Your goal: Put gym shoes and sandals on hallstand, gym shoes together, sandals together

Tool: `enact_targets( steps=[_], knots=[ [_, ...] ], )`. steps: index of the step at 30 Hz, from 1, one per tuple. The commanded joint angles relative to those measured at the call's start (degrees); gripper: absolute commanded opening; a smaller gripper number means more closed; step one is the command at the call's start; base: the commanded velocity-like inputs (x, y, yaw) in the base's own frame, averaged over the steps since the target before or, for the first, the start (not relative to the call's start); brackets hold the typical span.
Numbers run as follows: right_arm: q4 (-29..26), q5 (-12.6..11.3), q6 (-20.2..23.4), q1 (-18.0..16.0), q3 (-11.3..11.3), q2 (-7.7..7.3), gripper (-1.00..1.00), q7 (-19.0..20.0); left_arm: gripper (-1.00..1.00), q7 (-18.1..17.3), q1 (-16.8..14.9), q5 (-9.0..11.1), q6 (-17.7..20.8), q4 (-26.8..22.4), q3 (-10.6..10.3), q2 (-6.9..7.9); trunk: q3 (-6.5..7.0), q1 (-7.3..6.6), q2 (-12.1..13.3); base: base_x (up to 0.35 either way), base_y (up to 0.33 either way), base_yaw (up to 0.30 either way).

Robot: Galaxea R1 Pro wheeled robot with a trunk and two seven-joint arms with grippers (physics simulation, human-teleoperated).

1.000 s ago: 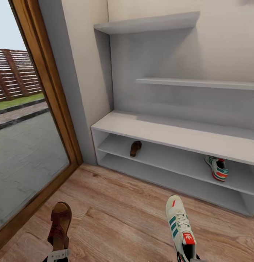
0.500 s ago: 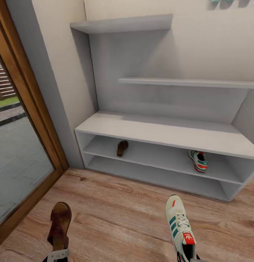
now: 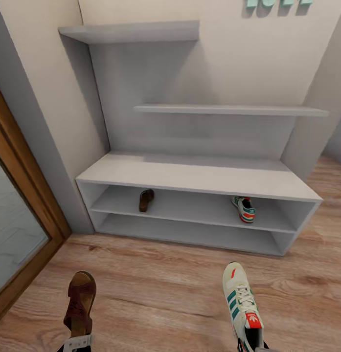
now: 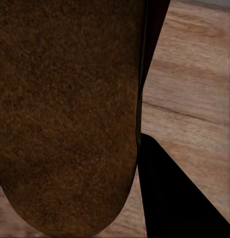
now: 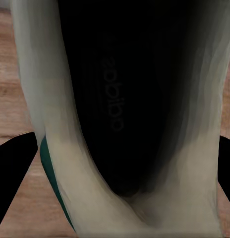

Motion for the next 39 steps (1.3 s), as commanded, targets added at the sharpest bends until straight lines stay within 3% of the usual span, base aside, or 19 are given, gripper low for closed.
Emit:
enact_targets(
  steps=[1,27,39],
  knots=[
    [0.0,-0.3,-0.2,0.0,0.5,-0.06,-1.0,-0.3,-1.0,-0.3,0.0,-0.8,-0.2,0.0,0.5,-0.04,-0.04,-0.01,0.0,0.0,0.0,-0.262],
    [0.1,-0.3,-0.1,-0.1,0.4,0.01,-1.0,-0.4,-1.0,-0.3,0.0,-0.8,-0.2,0.0,0.5,-0.01,-0.04,-0.01,0.0,0.0,0.0,-0.261],
    [-0.4,-0.5,-0.1,0.0,0.3,-0.16,-1.0,-0.3,-1.0,-0.3,-0.1,-0.8,0.0,-0.1,0.6,0.05,-0.04,-0.01,0.0,0.0,0.0,-0.045]
  ],
)
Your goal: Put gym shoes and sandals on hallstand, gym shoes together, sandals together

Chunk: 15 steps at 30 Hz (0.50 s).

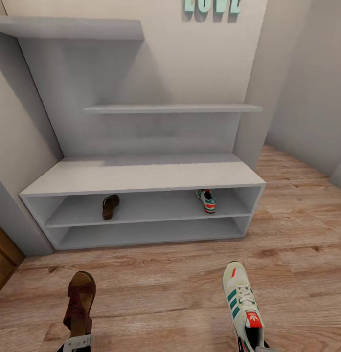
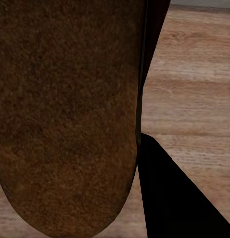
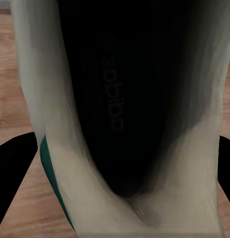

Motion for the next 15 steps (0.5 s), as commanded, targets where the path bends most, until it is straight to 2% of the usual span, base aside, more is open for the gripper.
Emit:
enact_targets(
  steps=[1,10,13,15],
  knots=[
    [0.0,-0.3,-0.1,0.0,0.5,-0.11,-1.0,-0.3,-1.0,-0.3,-0.1,-0.8,-0.2,0.0,0.5,-0.04,-0.05,-0.01,0.0,0.0,0.0,-0.002],
    [0.0,-0.5,-0.1,0.0,-0.1,-0.82,-1.0,-0.5,-1.0,-0.4,-0.9,-1.1,1.6,-0.1,0.2,0.06,-0.05,-0.01,0.0,0.0,0.0,0.0],
    [-0.1,-1.1,0.0,-0.1,-0.6,-2.26,-1.0,-0.6,-1.0,-0.4,-1.5,-1.2,4.0,-0.4,0.0,0.0,-0.05,-0.01,0.0,0.0,0.0,0.0],
    [-0.4,-2.3,0.0,-0.1,-2.0,-3.76,-1.0,-0.6,-1.0,-0.4,-2.7,-1.3,6.9,-0.6,-0.1,-0.13,-0.05,-0.01,0.0,0.0,0.0,0.0]
  ],
)
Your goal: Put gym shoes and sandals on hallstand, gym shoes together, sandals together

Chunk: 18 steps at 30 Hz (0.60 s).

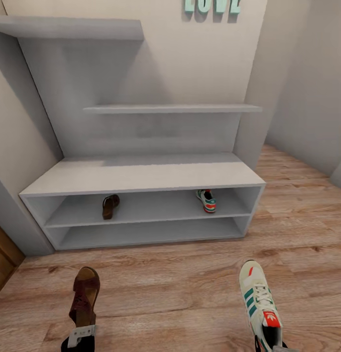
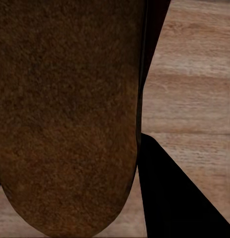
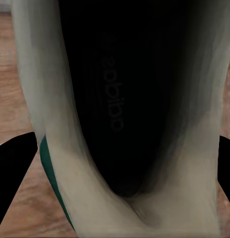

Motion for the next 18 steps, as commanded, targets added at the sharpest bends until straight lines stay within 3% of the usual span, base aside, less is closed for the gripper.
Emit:
enact_targets(
  steps=[1,2,6,8,12,14,15,18],
  knots=[
    [-0.2,-0.7,-0.1,0.0,-0.2,-0.53,-1.0,0.0,-1.0,-0.3,-0.6,-0.8,0.9,0.0,0.5,-0.08,-0.05,-0.01,0.0,0.0,0.0,0.0],
    [-0.8,-1.8,0.0,0.0,-1.8,-1.36,-1.0,0.0,-1.0,-0.4,-1.8,-0.9,3.1,-0.1,0.4,-0.13,-0.05,-0.01,0.0,0.0,0.0,0.0],
    [-2.3,-4.3,1.2,0.0,-6.5,-2.41,-1.0,0.1,-1.0,-0.5,-4.8,-1.1,8.4,-0.2,0.2,-0.19,-0.05,-0.01,0.0,0.0,0.0,0.0],
    [-2.9,-5.4,3.8,0.0,-9.5,-2.95,-1.0,0.3,-1.0,-0.5,-7.8,-1.1,12.9,-0.2,-0.4,-0.24,-0.05,-0.01,0.0,0.0,0.0,0.0],
    [-3.1,-5.9,6.2,0.0,-10.6,-4.02,-1.0,1.3,-1.0,-0.4,-10.8,-1.2,17.1,-0.2,-2.1,-0.29,-0.05,-0.01,0.0,0.0,0.0,0.0],
    [-3.2,-6.1,7.4,0.0,-11.0,-4.97,-1.0,1.8,-1.0,-0.4,-13.1,-1.2,20.7,-0.2,-4.0,-0.3,-0.05,-0.01,0.0,0.0,0.0,0.0],
    [-3.2,-6.1,7.9,0.0,-11.2,-5.46,-1.0,2.1,-1.0,-0.3,-15.2,-1.2,24.3,-0.2,-5.7,-0.31,-0.05,-0.01,0.0,0.0,0.0,0.0],
    [-3.3,-6.2,8.6,0.0,-11.8,-6.18,-1.0,2.1,-1.0,-0.3,-17.8,-1.2,28.6,-0.2,-7.1,-0.35,-0.05,-0.01,0.0,0.0,0.0,0.0]
  ],
)
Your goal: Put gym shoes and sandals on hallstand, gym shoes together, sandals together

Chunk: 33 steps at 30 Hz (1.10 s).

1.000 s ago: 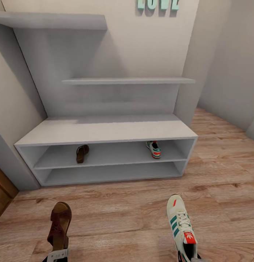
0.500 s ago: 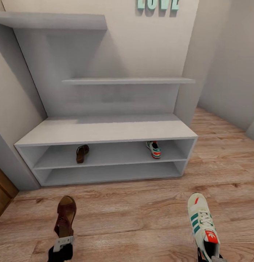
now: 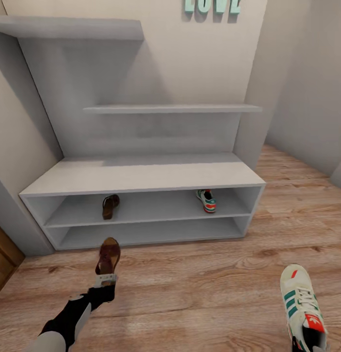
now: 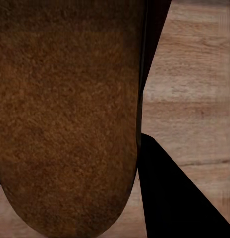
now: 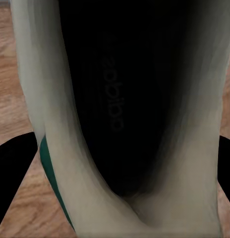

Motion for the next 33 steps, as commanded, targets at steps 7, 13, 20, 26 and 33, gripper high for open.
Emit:
enact_targets(
  steps=[7,13,20,26,33],
  knots=[
    [-5.1,-2.4,12.6,0.0,-9.5,-4.35,-1.0,0.2,-1.0,-0.5,-5.0,-1.1,6.8,-0.1,-0.2,-0.4,-0.05,-0.01,0.0,0.0,0.0,0.0],
    [-16.4,-3.3,26.9,-0.1,-18.2,-5.31,-1.0,0.4,-1.0,-0.2,-8.5,-3.9,11.3,-0.1,-0.3,-0.52,-0.05,-0.01,0.0,0.0,0.0,0.0],
    [-24.6,-3.4,35.9,-0.1,-22.4,-5.46,-1.0,0.5,-1.0,0.7,-11.0,-5.8,16.1,-0.3,-0.3,-0.54,-0.05,-0.01,0.0,0.0,0.0,0.0],
    [-25.6,-3.2,37.4,-0.1,-23.3,-5.13,-1.0,0.5,-1.0,0.5,-11.4,-6.1,17.0,-1.5,-0.3,-0.39,-0.05,-0.01,0.0,0.0,0.0,0.0],
    [-25.6,-3.1,37.7,0.0,-23.3,-4.36,-1.0,0.4,-1.0,0.5,-11.5,-6.1,17.9,-2.3,-0.4,0.09,-0.06,-0.01,0.0,0.0,0.0,0.0]
  ],
)
